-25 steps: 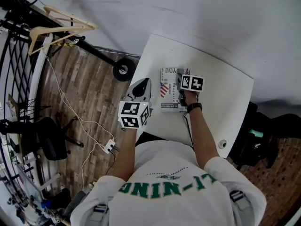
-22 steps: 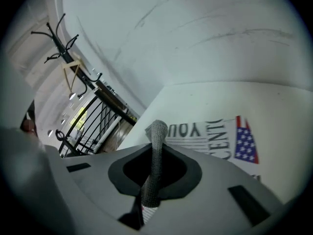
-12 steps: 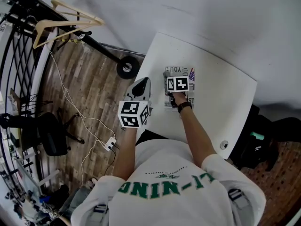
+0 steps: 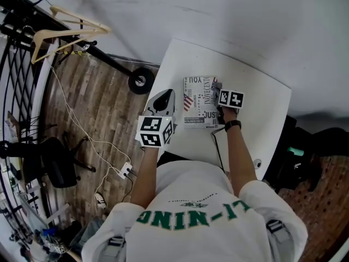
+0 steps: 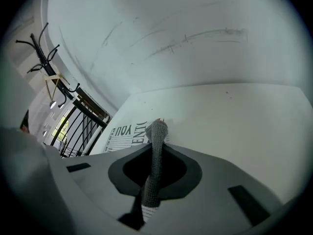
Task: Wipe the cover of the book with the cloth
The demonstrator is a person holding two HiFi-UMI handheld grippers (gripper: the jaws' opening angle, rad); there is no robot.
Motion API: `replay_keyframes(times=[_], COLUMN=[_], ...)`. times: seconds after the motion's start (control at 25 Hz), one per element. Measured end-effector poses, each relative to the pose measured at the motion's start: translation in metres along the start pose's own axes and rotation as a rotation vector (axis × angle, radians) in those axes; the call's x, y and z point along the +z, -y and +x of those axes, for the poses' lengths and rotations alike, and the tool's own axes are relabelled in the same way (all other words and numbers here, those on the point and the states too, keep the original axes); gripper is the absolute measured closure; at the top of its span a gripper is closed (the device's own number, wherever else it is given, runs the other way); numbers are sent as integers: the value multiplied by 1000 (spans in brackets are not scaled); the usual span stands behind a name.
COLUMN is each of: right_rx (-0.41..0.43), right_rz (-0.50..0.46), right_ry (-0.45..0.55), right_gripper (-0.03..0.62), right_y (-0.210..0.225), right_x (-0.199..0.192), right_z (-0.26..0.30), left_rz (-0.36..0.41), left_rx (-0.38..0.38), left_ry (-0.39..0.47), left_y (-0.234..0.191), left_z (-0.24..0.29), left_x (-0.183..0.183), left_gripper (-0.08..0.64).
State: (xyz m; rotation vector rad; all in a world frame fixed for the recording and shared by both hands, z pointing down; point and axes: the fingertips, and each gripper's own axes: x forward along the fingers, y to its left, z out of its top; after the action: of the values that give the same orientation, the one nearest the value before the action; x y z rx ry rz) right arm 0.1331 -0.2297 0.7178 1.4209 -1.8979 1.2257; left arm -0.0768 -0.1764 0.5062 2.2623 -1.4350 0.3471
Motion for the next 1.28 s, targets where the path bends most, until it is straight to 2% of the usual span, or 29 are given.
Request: replay_keyframes(times=[0.36, 0.48, 0.64, 0.8, 1.04, 1.28], right_rx=[-26, 65, 187, 201, 188, 94], right_rz=[4, -18, -99, -162, -156, -59], right_ry=[-6, -25, -79, -127, -115, -55], right_gripper=[555, 555, 555, 555, 555, 555], right_y=[-7, -55, -131, -158, -137, -58], right_x=[-1, -12, -35, -53, -50, -33], right_z=[1, 8, 28, 44, 40, 11], left_rz=[-2, -9, -12, -11, -16, -10], left_rx=[5, 20, 36, 50, 56, 28], left_ry=[9, 8, 5, 6, 7, 7], left_y=[1, -4, -11, -14, -18, -6], left_z=[-1, -5, -9, -15, -17, -10], left_x=[2, 0, -2, -3, -2, -2], left_gripper=[552, 552, 552, 552, 552, 552])
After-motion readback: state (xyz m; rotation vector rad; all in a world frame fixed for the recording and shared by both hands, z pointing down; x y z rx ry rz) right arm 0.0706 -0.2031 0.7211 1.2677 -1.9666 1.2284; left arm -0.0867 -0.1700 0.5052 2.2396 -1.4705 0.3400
